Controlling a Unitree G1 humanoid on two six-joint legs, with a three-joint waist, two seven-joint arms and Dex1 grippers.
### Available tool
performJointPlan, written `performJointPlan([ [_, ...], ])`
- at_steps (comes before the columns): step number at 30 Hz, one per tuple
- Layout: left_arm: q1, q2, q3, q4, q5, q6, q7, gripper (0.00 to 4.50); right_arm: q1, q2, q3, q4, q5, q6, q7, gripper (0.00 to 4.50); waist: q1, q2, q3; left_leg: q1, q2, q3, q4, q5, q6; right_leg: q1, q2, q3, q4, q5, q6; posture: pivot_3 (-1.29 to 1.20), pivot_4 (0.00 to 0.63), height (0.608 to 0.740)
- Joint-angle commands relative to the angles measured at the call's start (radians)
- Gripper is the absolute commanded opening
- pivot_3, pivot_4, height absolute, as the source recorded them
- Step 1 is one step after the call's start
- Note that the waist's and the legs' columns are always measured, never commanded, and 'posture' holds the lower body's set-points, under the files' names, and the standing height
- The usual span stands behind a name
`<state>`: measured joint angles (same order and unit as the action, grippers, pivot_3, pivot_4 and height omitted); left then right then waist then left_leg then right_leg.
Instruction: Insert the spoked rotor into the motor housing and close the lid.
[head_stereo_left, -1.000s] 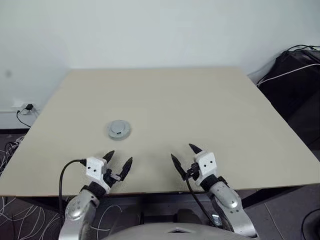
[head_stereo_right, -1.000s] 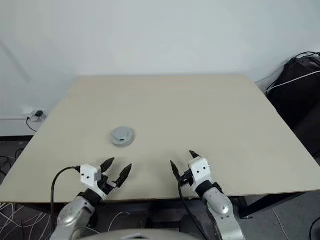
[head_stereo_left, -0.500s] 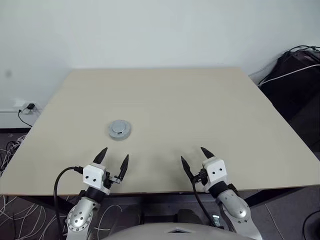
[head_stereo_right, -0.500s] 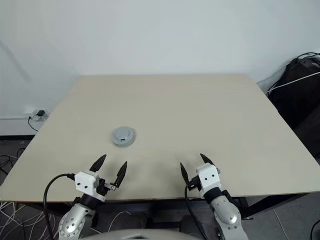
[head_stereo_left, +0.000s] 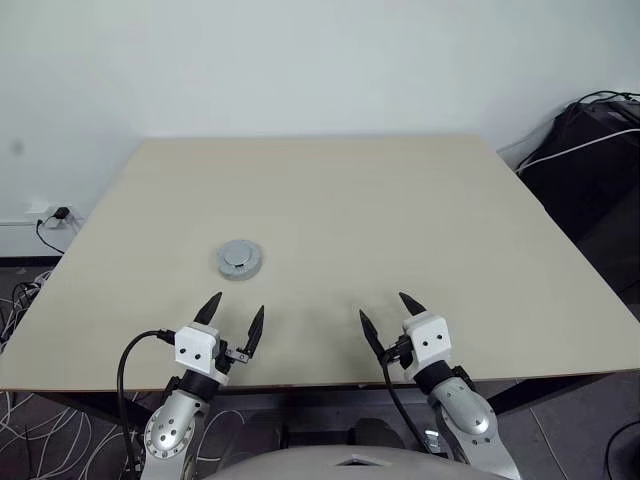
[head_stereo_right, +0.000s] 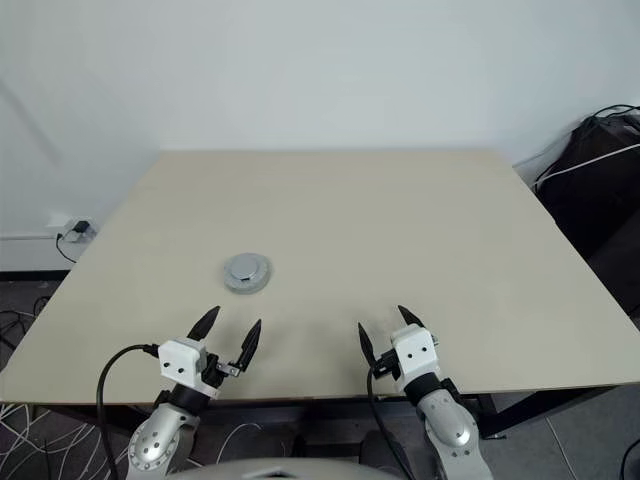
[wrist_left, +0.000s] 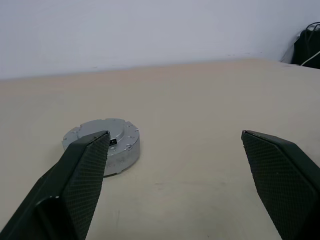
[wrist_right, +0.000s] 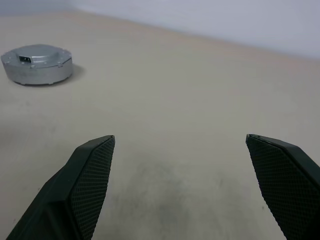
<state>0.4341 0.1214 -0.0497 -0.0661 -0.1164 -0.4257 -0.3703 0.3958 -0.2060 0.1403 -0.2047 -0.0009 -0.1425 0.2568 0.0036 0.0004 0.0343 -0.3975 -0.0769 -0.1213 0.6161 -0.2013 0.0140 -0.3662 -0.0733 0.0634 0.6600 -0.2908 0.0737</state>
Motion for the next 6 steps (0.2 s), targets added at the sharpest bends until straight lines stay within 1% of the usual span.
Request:
performJointPlan([
  [1,-0.016,0.002,-0.001,-0.002,-0.002,-0.028,0.004,4.45,-0.021,0.001,-0.010,-0.014,0.008,-0.009,0.003,4.50,0.000,0.000,0.000,0.000,0.000,0.000,0.000,0.000,0.000,0.000,0.000,0.000,0.000,0.000,0.000,0.00,0.000,0.740],
  [6,-0.025,0.003,-0.002,0.004,-0.006,-0.025,0.002,4.45,-0.026,0.003,-0.013,0.000,0.015,-0.018,0.007,4.50,0.001,0.000,0.000,0.000,0.000,0.000,0.000,0.000,0.000,0.000,0.000,0.000,0.000,0.000,0.000,0.00,0.000,0.740],
])
